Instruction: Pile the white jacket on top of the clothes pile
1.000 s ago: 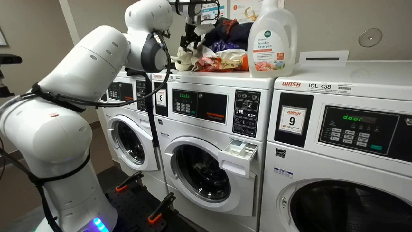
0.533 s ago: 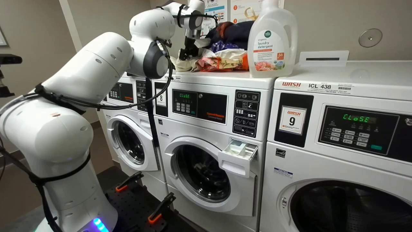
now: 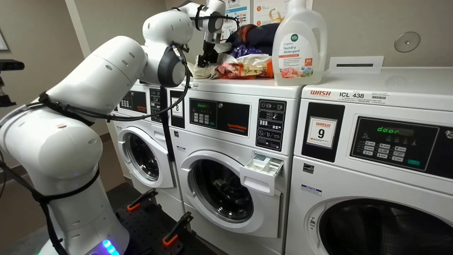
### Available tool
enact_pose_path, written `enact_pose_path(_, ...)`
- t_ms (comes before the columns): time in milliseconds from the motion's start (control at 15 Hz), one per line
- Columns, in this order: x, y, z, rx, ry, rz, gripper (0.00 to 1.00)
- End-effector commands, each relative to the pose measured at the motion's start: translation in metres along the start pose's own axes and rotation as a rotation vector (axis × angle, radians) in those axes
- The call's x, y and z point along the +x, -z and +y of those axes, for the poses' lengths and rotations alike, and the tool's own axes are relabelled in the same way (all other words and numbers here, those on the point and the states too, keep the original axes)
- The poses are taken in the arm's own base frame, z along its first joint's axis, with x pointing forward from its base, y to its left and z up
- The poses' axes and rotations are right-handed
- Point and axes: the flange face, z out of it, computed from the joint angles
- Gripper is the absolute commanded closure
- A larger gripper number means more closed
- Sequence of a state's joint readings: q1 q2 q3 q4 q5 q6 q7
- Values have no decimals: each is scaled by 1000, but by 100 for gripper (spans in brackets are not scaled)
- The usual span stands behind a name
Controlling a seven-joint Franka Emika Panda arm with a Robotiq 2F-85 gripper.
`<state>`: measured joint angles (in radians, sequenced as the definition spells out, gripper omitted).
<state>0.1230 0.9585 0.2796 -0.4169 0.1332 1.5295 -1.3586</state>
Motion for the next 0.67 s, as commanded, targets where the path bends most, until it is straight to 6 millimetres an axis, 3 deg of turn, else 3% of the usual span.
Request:
enact_pose_path(0, -7, -11, 1, 27, 5, 14, 54)
enact_pose_path(400, -9, -7, 3, 11, -10, 19, 98)
enact_pose_path(600, -10, -3, 4, 1, -20, 24, 97)
